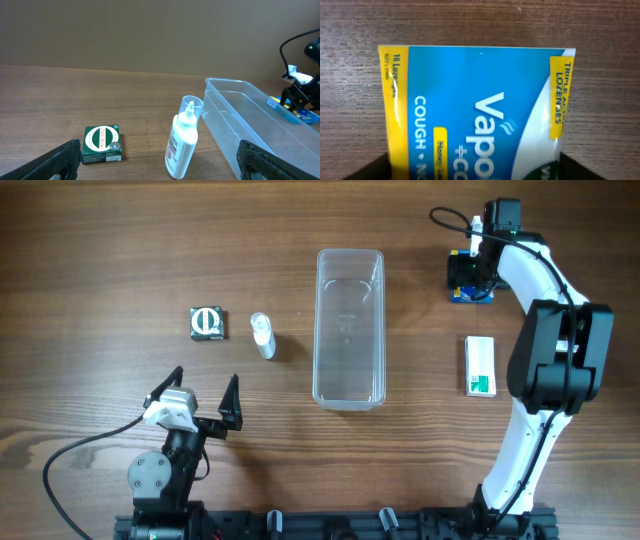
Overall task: Pack container
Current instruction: 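Grasp the blue-yellow VapoDrops box with the right gripper, then carry the VapoDrops box into the clear container and release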
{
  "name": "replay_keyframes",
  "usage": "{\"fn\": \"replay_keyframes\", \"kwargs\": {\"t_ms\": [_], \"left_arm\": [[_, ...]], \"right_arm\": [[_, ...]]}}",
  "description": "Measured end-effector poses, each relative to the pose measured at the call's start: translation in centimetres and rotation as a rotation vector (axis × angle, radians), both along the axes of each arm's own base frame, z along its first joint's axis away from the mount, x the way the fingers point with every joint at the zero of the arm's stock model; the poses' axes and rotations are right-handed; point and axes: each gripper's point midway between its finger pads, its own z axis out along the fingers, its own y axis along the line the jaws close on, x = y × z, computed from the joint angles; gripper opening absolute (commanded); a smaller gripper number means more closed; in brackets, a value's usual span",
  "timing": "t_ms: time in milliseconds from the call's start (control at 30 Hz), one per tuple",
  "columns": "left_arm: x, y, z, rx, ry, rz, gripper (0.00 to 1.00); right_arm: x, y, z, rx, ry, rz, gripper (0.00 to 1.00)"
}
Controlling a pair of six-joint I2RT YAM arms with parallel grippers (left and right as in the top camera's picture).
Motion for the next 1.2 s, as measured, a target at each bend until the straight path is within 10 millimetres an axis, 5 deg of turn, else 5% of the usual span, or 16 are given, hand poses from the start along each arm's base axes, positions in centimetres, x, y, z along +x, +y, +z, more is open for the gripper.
{"fn": "replay_keyframes", "kwargs": {"t_ms": [300, 467, 533, 633, 767, 867, 1200], "left_arm": [[0.0, 0.0, 0.0, 0.000, 0.000, 0.000, 1.00], [0.0, 0.0, 0.0, 0.000, 0.000, 0.000, 1.00], [0.0, 0.0, 0.0, 0.000, 0.000, 0.000, 1.00], [0.0, 0.0, 0.0, 0.000, 0.000, 0.000, 1.00], [0.0, 0.0, 0.0, 0.000, 0.000, 0.000, 1.00], [0.0, 0.0, 0.0, 0.000, 0.000, 0.000, 1.00], [0.0, 0.0, 0.0, 0.000, 0.000, 0.000, 1.00]], "right_arm": [[-1.3, 0.1, 1.3, 0.008, 0.035, -0.016, 0.70], [-5.1, 2.3, 12.3, 0.052, -0.032, -0.069, 0.69], [-7.7, 6.2, 17.4, 0.122, -0.079, -0.021, 0.68], [-10.5, 12.4, 20.9, 0.217, -0.102, 0.046, 0.68], [-12.0, 21.0, 21.7, 0.299, -0.121, 0.126, 0.70], [-12.2, 24.4, 21.0, 0.308, -0.129, 0.116, 0.70], [-9.4, 26.7, 11.8, 0.200, -0.039, 0.034, 0.73]]}}
